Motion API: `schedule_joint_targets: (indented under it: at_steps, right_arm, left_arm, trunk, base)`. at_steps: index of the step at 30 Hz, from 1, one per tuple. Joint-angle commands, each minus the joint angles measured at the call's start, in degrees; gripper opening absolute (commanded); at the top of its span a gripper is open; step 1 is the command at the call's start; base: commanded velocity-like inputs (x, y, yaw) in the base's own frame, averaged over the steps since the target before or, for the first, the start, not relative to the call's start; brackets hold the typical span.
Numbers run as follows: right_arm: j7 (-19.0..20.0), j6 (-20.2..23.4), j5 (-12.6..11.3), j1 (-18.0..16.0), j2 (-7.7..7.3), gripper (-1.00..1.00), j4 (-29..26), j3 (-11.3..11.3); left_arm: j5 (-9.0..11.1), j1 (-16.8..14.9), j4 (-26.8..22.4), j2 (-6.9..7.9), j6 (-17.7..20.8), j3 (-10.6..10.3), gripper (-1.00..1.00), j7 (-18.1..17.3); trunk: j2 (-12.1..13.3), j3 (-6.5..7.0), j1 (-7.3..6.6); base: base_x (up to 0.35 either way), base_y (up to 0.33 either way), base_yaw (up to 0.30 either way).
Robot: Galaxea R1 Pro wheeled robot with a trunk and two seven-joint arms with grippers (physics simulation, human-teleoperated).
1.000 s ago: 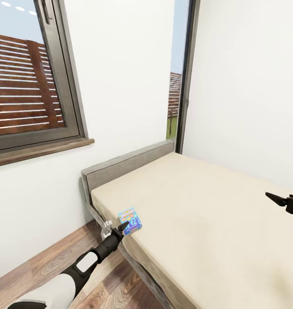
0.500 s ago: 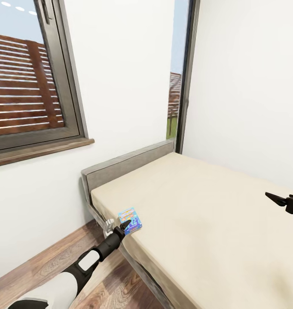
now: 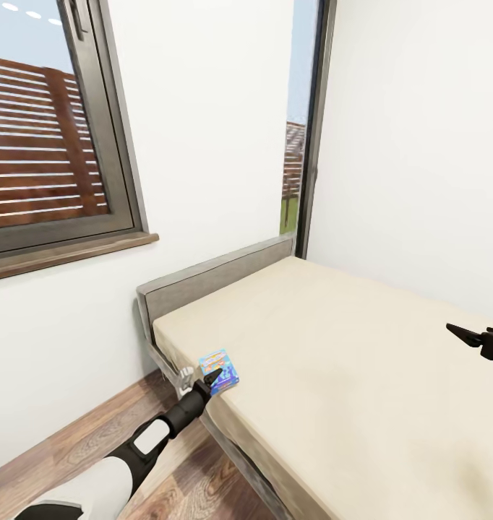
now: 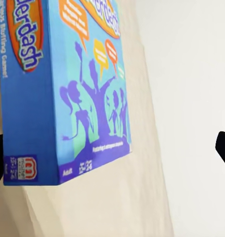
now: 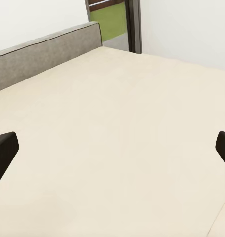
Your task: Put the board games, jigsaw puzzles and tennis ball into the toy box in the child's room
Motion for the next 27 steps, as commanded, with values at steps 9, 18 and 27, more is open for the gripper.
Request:
schedule_joint_targets:
  at_steps: [9, 18, 27]
  right_arm:
    - [0.1, 0.4, -0.2, -0.1, 0.0, 1.0, -0.1, -0.1]
    - [0.1, 0.4, -0.2, -0.1, 0.0, 1.0, 0.0, -0.1]
    - [0.1, 0.4, -0.2, -0.1, 0.0, 1.0, 0.0, -0.1]
  left_arm:
    - [0.5, -0.1, -1.3, 0.05, 0.4, -0.5, 1.0, -0.1]
    - [0.5, -0.1, -1.6, 0.17, 0.3, -0.5, -1.0, -0.1]
    - [0.5, -0.1, -1.6, 0.12, 0.3, -0.5, -1.0, -0.2]
  trunk:
    - [0.0, -0.06, -0.01]
    - [0.0, -0.06, -0.01]
    - [0.0, -0.06, -0.01]
  base:
    - [0.0, 0.0, 0.0]
    - [0.0, 0.0, 0.0]
    - [0.0, 0.0, 0.0]
